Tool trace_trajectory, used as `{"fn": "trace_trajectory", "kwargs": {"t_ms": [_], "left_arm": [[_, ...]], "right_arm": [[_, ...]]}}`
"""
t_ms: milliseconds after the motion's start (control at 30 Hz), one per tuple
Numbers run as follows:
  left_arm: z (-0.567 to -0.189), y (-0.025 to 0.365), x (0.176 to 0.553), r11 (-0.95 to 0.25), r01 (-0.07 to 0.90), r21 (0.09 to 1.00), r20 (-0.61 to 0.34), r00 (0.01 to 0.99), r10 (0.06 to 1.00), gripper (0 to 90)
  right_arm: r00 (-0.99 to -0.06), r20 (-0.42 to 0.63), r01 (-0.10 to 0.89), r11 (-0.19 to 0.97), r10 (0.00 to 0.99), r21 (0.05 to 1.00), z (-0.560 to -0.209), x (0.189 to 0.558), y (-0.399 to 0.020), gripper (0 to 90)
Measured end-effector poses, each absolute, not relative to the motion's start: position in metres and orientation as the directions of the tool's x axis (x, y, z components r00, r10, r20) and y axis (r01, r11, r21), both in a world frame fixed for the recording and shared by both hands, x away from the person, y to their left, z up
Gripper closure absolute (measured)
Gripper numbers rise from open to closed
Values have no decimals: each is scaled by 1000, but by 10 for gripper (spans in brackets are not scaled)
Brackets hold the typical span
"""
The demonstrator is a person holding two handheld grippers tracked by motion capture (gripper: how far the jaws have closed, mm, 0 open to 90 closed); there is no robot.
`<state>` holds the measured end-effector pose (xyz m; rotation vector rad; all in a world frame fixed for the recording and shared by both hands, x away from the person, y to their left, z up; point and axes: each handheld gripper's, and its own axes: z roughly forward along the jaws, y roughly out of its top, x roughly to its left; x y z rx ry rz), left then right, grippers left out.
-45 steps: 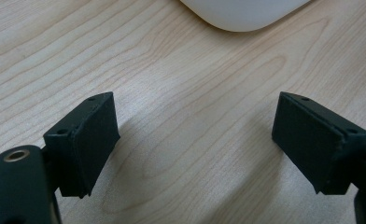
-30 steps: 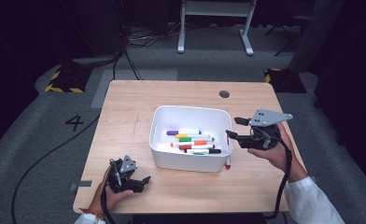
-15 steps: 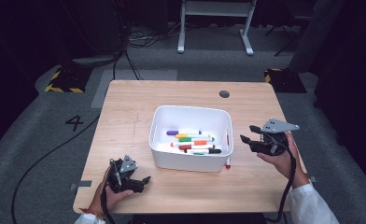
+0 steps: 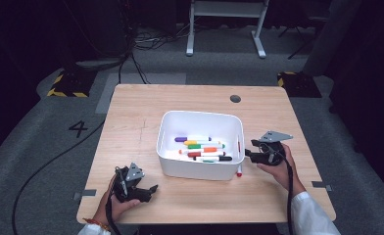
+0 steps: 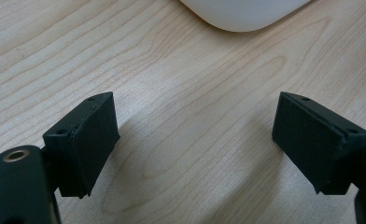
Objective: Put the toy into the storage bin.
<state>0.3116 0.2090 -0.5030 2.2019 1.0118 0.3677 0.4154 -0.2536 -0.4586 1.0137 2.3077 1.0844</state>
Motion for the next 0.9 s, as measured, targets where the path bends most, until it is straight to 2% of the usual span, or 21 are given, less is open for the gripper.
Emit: {"fn": "trace_trajectory", "kwargs": {"t_ms": [433, 700, 800, 900], "left_arm": [[-503, 209, 312, -468, 562, 682, -26, 659, 752, 145], [-503, 209, 312, -469, 561, 682, -24, 658, 752, 146], [-503, 209, 312, -468, 562, 682, -26, 658, 752, 146], [-503, 209, 312, -469, 562, 682, -26, 659, 752, 145]], "right_arm": [[-640, 14, 508, 410, 768, 757, -482, 437, -240, 438], [-595, -8, 548, 413, 804, 728, -490, 444, -237, 452], [-585, -13, 561, 416, 811, 716, -493, 445, -238, 487], [-584, -7, 563, 411, 812, 717, -494, 445, -240, 572]]}}
